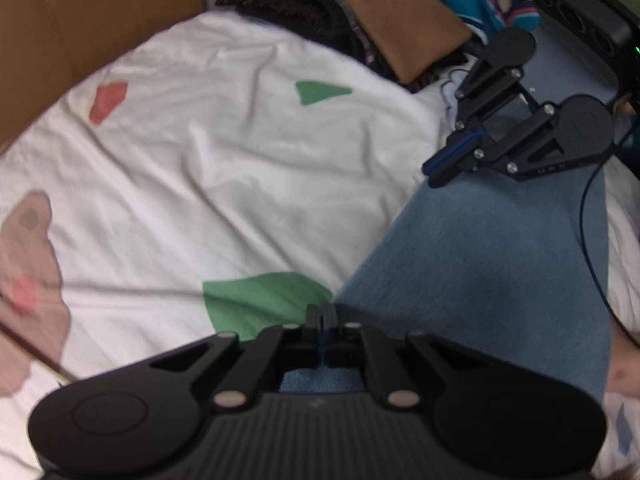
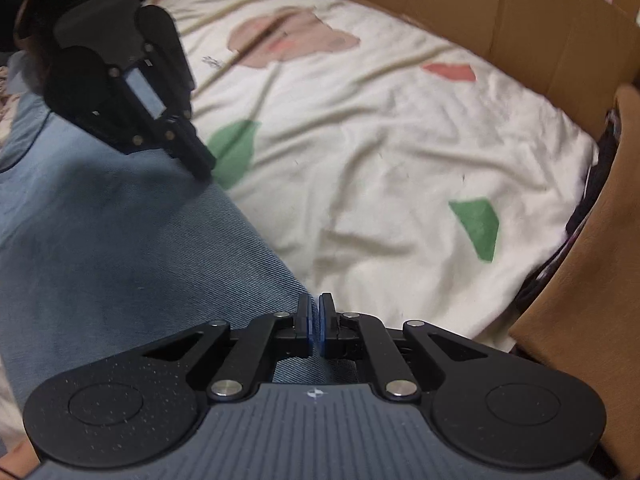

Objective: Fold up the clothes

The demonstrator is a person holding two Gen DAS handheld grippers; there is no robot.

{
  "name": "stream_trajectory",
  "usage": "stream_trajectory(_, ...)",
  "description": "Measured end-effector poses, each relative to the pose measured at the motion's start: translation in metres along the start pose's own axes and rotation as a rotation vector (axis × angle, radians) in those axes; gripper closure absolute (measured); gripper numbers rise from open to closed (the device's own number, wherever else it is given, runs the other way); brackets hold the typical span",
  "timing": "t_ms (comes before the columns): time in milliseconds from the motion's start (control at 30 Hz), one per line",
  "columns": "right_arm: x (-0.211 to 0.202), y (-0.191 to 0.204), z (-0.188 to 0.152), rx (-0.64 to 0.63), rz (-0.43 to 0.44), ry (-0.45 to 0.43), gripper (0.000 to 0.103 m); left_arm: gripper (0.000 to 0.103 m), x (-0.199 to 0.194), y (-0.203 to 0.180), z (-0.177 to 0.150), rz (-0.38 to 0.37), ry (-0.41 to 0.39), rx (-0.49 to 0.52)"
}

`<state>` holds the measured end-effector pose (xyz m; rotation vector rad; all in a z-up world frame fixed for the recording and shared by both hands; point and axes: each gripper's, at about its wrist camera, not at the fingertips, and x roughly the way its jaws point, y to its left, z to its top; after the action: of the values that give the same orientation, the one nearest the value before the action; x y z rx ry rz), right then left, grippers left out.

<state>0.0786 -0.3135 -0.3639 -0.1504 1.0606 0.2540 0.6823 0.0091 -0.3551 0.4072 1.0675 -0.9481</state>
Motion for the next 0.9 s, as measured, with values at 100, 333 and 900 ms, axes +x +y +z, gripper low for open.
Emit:
stream_trajectory(100, -0.007, -0.010, 0.002, 0.062, -0.043, -0.015, 0.097, 0.090, -0.009, 0.010, -0.001, 0.060, 0.003, -0.069)
stream_trajectory(333, -0.039, -0.034, -0.022, 0.221, -0.079, -0.030, 0.095, 0.088, -0.059, 0.035, -0.035, 0.168, -0.058, -0.262)
stream_trajectory(900, -0.034, -0.019, -0.048, 0.335, -0.097, 0.051, 0.095, 0.086, -0.039, 0.019, -0.074, 0.271, 0.011, -0.375)
